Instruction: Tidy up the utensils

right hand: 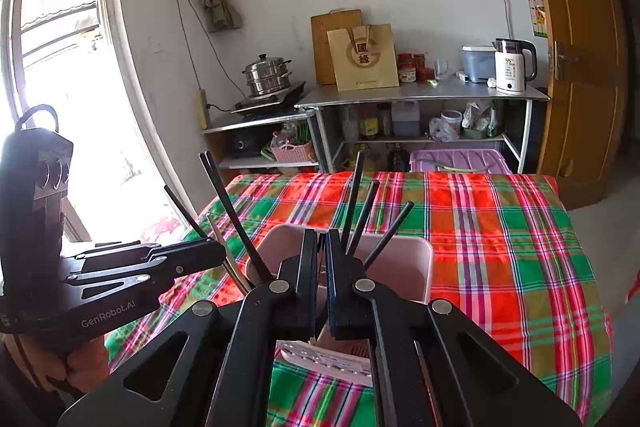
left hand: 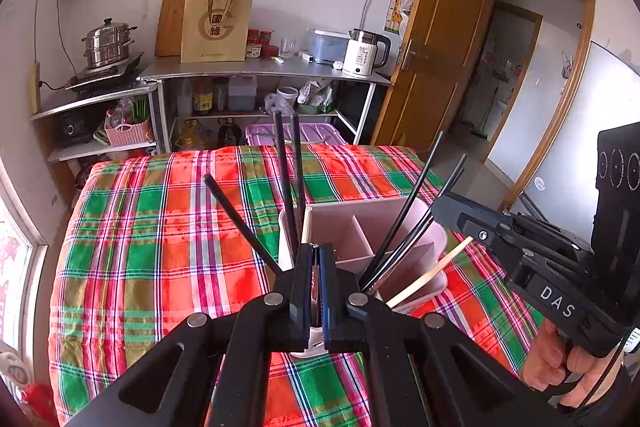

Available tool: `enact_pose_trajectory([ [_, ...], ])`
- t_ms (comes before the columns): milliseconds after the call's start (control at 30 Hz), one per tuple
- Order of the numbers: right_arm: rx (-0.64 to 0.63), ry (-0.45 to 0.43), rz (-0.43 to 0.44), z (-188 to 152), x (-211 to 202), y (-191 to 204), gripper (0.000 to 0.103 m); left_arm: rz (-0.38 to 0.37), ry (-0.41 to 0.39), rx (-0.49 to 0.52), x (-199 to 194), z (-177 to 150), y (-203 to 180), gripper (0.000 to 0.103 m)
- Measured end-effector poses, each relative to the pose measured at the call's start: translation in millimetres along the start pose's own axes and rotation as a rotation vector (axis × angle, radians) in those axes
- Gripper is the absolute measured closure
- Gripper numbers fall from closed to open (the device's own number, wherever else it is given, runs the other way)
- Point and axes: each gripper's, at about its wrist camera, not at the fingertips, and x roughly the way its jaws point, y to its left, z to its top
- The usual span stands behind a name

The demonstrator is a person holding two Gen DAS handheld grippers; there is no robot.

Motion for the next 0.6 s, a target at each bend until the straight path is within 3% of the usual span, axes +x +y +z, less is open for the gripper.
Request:
enact_pose_trajectory([
  [200,-0.004,0.021,0.005,1.7,-2.6,-2.3,0.099,0.000,-0.002,-0.001,-4.2,-0.9,-0.8,0.100],
  [333,-0.009,-0.010,0.002,4.9,-17.6,-2.1,0.092,-0.004,-0.032,-0.008,-16.3,0.9,0.0,0.099],
  [600,-0.011,-0.063,-0.004,3.9,-57.6,0.5,0.091,0.004,-0.102,0.005,-59.1,-0.8,-9.2,0.098],
])
